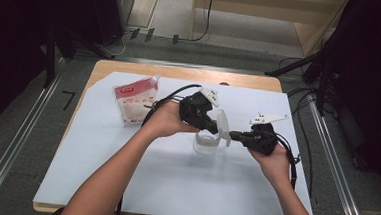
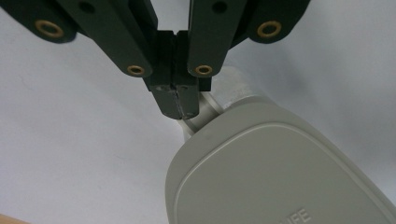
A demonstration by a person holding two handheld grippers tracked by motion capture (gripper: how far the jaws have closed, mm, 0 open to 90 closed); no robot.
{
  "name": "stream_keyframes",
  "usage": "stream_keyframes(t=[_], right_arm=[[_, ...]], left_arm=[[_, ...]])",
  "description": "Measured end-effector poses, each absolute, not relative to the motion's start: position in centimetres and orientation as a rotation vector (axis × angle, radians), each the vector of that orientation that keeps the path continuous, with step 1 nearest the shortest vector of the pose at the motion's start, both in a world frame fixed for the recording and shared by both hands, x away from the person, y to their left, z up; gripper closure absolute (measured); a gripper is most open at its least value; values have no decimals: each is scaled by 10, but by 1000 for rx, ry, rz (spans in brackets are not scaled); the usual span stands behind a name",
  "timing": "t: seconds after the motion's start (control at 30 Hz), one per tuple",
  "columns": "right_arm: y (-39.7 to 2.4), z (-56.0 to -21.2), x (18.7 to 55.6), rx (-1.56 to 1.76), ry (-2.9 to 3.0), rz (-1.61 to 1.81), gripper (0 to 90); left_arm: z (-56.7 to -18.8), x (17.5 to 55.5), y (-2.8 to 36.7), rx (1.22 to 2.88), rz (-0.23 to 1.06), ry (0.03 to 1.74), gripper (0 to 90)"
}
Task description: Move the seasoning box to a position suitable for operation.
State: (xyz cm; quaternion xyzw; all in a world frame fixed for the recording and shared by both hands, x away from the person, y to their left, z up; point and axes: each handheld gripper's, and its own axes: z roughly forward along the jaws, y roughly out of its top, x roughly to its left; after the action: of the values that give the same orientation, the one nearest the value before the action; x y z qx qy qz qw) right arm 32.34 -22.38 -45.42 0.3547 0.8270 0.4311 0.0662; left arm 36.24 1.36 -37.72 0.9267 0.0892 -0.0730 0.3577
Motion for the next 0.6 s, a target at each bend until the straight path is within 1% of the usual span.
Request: stream_keyframes(t=[0.13,0.33,0.57,0.6], right_arm=[[-225,-455,324,1075,2497,1312,900],[-225,-455,324,1083,2494,1325,900],[-226,-456,324,1078,2496,1326,900],[-226,-456,324,1078,2496,1325,900]], left_arm=[[-376,364,10,2380,-194,246,900],[-376,363,-5,2392,-215,258,898],[-380,365,-13,2415,-223,255,879],[-380,365,-13,2415,-226,257,864]])
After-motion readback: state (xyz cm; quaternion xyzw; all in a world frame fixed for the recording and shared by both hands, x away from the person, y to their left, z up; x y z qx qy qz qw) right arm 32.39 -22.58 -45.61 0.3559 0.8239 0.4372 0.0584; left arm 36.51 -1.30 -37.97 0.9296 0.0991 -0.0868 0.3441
